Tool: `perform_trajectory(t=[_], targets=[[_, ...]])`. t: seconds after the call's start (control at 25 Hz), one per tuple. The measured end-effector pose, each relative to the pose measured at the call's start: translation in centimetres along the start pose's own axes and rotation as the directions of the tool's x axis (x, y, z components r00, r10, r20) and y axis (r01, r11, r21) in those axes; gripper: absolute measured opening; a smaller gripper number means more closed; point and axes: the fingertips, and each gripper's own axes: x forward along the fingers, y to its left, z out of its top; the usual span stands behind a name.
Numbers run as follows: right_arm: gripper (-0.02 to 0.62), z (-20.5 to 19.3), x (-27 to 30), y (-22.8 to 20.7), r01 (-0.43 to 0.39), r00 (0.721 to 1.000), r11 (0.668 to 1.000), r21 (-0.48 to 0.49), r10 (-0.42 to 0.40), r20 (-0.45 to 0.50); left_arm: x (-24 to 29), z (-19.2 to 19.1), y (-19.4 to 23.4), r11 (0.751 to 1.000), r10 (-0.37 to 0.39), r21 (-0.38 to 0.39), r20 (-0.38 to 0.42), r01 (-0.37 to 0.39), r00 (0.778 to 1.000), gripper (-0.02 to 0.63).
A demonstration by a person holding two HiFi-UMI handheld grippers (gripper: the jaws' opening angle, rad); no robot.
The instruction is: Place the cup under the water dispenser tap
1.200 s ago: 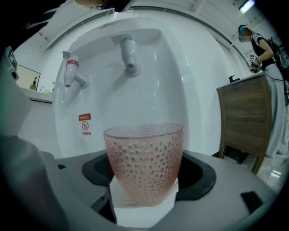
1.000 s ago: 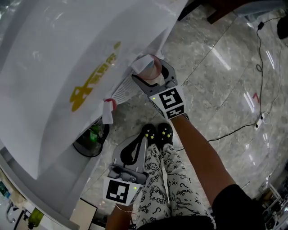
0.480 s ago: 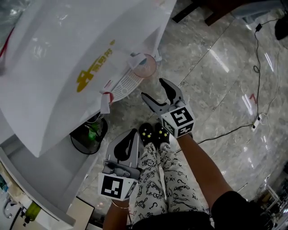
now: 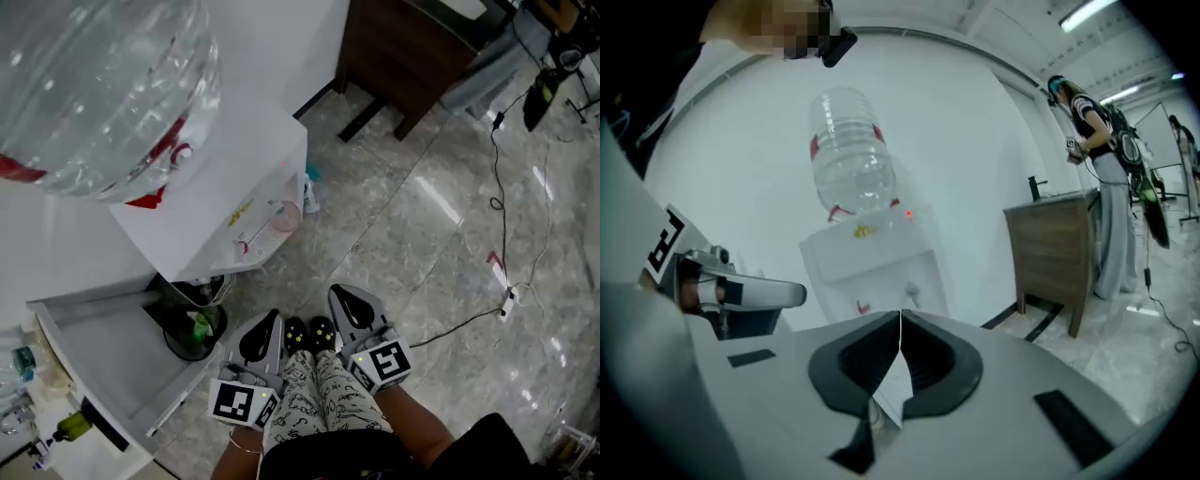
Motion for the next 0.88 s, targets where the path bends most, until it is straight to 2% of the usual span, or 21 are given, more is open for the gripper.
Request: perform_trajectory(t=[0.16,0.28,0.44,0.56,0.88], targets=[[0.018,8.4,-4.8,3.7,-0.088,0.995,0.995,-0.050,0.090,0.042,-4.3,6.8,-3.8,0.999,-0.041,0.020,0.067,0.040,0.997,-0.005],[0.018,14.3,-5.8,5.7,-0.148,0.982,0.982,-0.114,0.159,0.097,-6.1,11.3,-4.5,0.997,-0.032,0.077,0.128,0.022,0.991,-0.005],[0.018,18.8,-8.0,8.2,-0.171,0.971,0.977,-0.127,0.189,0.150,-8.5,14.3,-5.9,0.993,-0.023,0.122,0.165,0.003,0.986,-0.005],[0.014,20.3,-9.3,9.9,-0.196,0.961,0.972,-0.130,0.216,0.173,-9.6,15.5,-7.0,0.992,-0.037,0.129,0.190,0.012,0.981,-0.005],[0.014,19.3,-11.1,11.8,-0.228,0.960,0.966,-0.119,0.243,0.138,-11.4,15.7,-6.9,0.990,-0.013,0.141,0.207,-0.017,0.978,-0.005]])
